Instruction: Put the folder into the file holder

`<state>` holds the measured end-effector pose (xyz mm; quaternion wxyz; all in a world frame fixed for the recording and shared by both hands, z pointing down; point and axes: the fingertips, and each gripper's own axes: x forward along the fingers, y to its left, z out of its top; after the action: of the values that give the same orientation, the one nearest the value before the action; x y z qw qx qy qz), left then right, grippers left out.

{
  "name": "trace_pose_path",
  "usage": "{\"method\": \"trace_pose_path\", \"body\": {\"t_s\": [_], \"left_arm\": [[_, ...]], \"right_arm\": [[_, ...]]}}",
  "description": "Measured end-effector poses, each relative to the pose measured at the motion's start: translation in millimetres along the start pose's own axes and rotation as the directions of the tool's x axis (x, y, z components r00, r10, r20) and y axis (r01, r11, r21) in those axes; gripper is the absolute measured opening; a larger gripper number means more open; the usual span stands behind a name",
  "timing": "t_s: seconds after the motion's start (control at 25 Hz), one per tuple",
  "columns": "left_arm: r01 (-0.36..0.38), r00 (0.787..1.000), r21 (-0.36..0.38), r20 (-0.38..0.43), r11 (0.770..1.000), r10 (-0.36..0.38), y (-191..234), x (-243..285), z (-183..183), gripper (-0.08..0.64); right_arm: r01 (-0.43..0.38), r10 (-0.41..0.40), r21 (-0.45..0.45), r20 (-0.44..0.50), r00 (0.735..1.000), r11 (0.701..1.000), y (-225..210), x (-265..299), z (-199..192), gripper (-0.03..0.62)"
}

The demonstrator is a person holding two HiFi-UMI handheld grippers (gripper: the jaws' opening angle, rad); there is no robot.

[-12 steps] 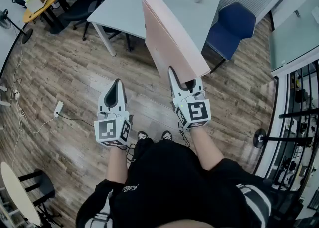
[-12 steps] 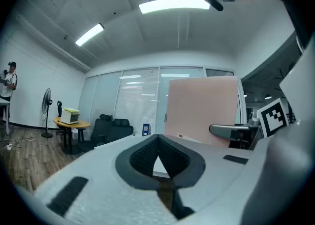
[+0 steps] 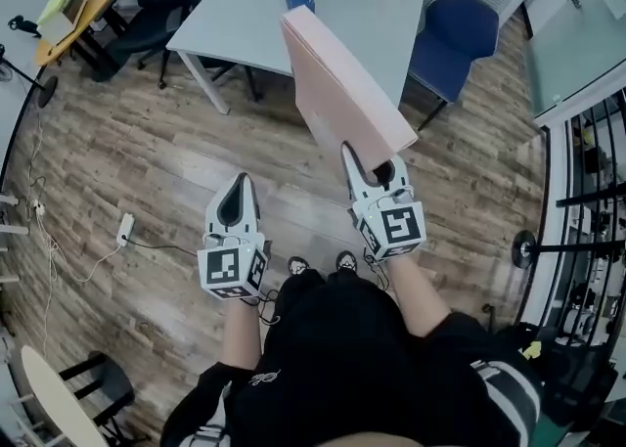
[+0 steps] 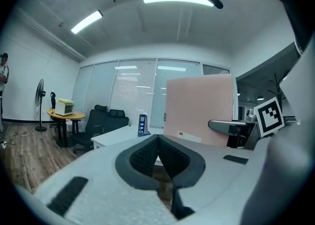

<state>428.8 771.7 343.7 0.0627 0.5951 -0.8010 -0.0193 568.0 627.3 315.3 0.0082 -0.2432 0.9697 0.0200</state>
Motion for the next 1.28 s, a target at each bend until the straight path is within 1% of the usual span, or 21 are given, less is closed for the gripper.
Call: {"method": "trace_pose_path", "body": {"t_s": [0.24, 0.44, 0.64, 0.72, 0.84, 0.92, 1.12, 1.28], "left_arm": [[0.042, 0.999, -0.004, 0.026, 0.999, -0.042, 34.8, -8.8, 11.9, -0.002], [0.071, 0.997, 0.003, 0.017, 0.997, -0.071, 57.7, 9.6, 12.8, -0.002], [0.05, 0.999, 0.009, 0.02, 0.999, -0.05, 80.8, 36.5, 15.8, -0.002], [0.04, 0.999, 0.013, 0.022, 0.999, -0.041, 95.9, 54.6, 14.6, -0.002], [0.02, 0.999, 0.016, 0.029, 1.0, -0.02, 121.9, 96.3, 15.8, -0.002], [0.013, 0.999, 0.019, 0.03, 1.0, -0.014, 135.2, 134.1, 22.0, -0.002], [0.031, 0.999, 0.022, 0.03, 0.999, -0.032, 143.4, 233.9, 40.9, -0.002], [0.042, 0.999, 0.015, 0.007, 0.999, -0.042, 154.5, 327.4, 50.9, -0.002]], "right_arm": [[0.031, -0.029, -0.034, 0.042, 0.999, 0.999, 26.8, 9.5, 20.8, 0.13], [0.039, -0.038, -0.023, 0.039, 0.999, 0.999, 34.3, 40.7, 18.4, 0.13], [0.029, -0.029, -0.005, 0.062, 0.998, 1.0, 26.0, 75.3, 18.3, 0.13], [0.025, -0.025, -0.002, 0.073, 0.997, 1.0, 21.1, 97.6, 14.6, 0.13], [0.008, -0.008, -0.003, 0.084, 0.996, 1.0, 6.2, 146.5, 7.9, 0.13], [-0.002, 0.002, -0.002, 0.089, 0.996, 1.0, -10.7, 183.6, 7.6, 0.13], [-0.002, 0.002, -0.003, 0.09, 0.996, 1.0, -67.1, 261.7, 11.8, 0.13], [0.0, 0.0, 0.003, 0.079, 0.997, 1.0, -123.2, 336.6, 12.6, 0.13]]}}
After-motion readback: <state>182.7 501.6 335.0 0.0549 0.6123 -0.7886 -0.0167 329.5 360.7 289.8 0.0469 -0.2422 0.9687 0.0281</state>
